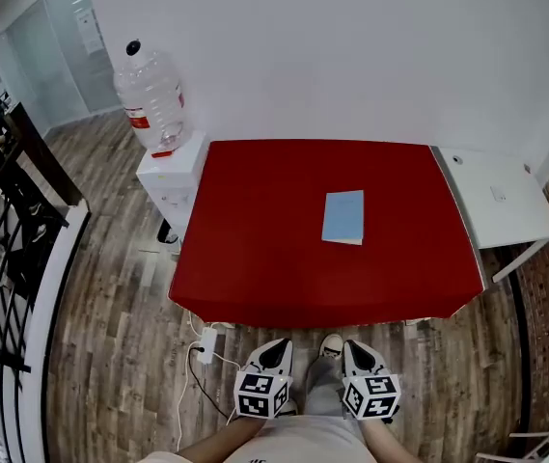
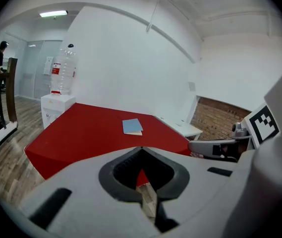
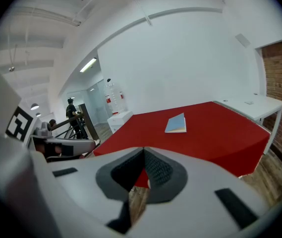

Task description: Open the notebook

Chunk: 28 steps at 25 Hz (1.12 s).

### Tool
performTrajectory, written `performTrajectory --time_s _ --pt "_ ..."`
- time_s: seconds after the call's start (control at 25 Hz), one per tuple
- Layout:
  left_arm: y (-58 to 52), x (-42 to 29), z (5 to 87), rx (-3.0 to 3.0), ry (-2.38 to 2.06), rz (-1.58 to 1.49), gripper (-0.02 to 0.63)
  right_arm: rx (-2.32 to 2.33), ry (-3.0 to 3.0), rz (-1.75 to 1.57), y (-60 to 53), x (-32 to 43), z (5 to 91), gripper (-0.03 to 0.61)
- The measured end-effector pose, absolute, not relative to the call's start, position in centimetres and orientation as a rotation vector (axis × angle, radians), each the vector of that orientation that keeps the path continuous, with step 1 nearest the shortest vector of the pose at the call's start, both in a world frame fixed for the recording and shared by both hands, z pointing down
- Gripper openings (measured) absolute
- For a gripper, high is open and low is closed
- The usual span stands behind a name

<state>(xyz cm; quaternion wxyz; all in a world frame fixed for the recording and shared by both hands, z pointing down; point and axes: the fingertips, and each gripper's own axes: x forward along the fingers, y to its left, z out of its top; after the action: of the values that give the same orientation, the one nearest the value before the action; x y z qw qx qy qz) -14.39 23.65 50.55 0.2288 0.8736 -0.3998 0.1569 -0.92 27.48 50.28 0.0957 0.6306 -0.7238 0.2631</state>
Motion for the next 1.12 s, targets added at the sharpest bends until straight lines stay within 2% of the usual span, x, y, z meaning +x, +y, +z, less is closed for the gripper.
performTrajectory --time_s 0.64,1.12 --pt "2.8 -0.5 49.9 2.382 -1.169 0.386 0.008 1.758 -2.221 0.74 5.9 12.3 49.5 0.006" --pt "-3.0 1.9 49.2 2.377 -1.174 0.401 0.006 1.773 -2.218 0.813 0.5 14.9 49.4 0.006"
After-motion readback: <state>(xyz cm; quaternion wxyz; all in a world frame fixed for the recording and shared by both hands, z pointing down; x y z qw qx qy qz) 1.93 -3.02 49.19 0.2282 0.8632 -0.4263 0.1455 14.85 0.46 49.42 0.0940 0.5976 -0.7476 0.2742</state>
